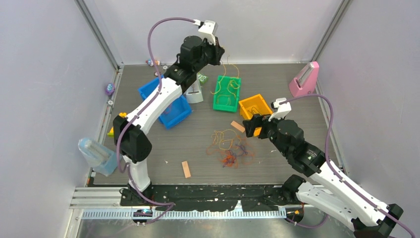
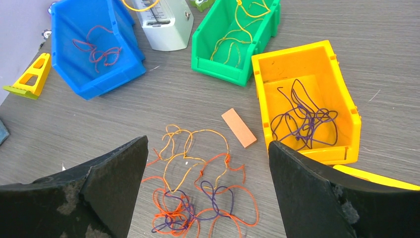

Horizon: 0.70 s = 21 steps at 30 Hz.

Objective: Untangle the cables

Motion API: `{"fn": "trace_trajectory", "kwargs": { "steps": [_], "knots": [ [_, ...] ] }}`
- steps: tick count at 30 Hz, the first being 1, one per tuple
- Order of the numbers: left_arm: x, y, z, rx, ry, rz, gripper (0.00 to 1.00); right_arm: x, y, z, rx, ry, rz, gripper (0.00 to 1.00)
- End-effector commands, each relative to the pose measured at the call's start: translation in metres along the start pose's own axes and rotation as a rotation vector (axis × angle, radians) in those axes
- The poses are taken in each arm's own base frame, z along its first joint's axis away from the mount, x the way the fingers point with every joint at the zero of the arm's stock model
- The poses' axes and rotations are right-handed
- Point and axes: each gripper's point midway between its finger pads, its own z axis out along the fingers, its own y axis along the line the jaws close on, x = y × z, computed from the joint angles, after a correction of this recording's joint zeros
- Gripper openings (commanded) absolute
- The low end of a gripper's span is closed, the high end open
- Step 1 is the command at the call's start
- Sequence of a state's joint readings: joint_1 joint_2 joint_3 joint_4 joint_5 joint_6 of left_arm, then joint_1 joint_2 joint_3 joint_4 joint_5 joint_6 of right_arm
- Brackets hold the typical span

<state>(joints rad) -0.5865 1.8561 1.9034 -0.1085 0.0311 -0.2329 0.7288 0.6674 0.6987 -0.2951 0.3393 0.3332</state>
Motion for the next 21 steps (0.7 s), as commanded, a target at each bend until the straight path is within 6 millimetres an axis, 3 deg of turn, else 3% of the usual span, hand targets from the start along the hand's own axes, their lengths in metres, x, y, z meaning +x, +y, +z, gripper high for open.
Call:
{"fn": "trace_trajectory", "kwargs": {
  "steps": [1, 7, 16, 21],
  "knots": [
    [-0.009, 0.004, 0.014, -0.010, -0.044, 0.008, 0.00, -0.017, -0.001, -0.007, 0.001, -0.051, 0.000, 0.97],
    [0.033, 0.028, 0.033, -0.091, 0.066, -0.005, 0.00, -0.012, -0.005, -0.010, 0.004, -0.047, -0.002, 0.97],
    [0.108, 0.040, 0.064, -0.127, 0.206, -0.100, 0.00, -0.005, -0.007, -0.008, 0.013, -0.026, -0.004, 0.97],
    [0.142, 0.034, 0.082, -0.084, 0.241, -0.173, 0.00, 0.004, -0.009, -0.006, 0.021, 0.004, -0.005, 0.97]
  ]
}}
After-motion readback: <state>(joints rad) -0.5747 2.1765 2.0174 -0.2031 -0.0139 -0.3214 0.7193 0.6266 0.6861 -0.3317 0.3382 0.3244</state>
